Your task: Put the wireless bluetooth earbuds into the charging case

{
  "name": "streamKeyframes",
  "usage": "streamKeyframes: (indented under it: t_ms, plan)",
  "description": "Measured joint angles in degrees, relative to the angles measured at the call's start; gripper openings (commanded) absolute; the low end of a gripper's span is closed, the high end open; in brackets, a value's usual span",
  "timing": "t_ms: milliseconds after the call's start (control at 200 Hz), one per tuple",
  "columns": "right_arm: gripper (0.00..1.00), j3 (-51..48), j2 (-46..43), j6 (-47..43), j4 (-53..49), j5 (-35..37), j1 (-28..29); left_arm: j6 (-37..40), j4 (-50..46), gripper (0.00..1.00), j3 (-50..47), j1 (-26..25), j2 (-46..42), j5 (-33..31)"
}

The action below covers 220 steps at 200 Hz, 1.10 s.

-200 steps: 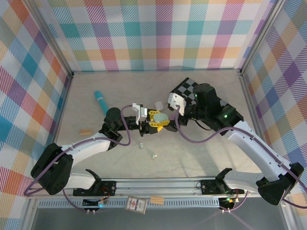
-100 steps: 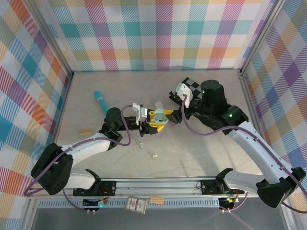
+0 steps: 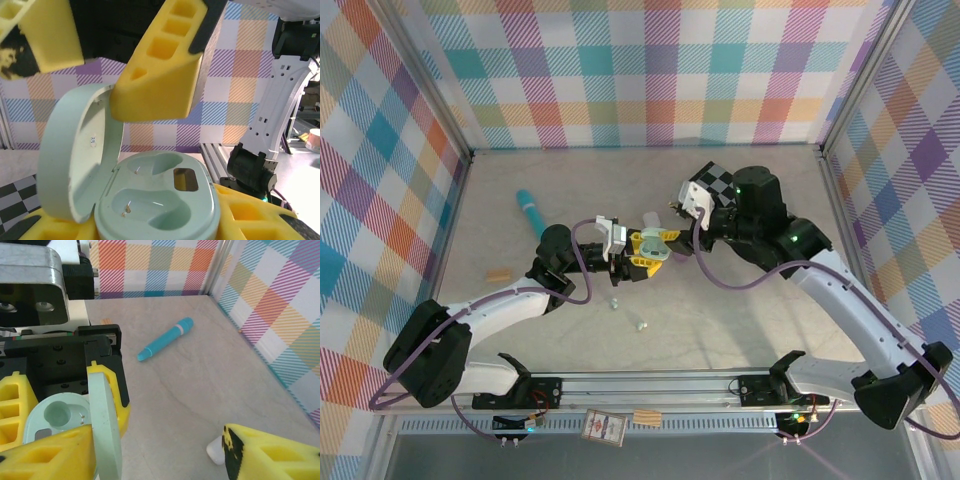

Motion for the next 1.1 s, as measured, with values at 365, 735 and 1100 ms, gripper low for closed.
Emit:
streamKeyframes:
  t_ms: [365,735,1100]
  plan:
    - [0.11,0.0,1.38,-2.86,-2.8,-5.46,0.09,0.0,-0.02,0.4,0.02,0.0,0.0,-0.02]
    - [0.0,-0.28,0.9,-2.58,-1.84,-4.59,0.0,0.17,0.0,0.66,0.02,-0.02,-0.11,-0.28]
    - [0.0,-4.11,-2.56,-2.12,3.89,-0.96,0.0,-1.18,0.59,0.82,0.02,-0.02,-0.11,-3.58]
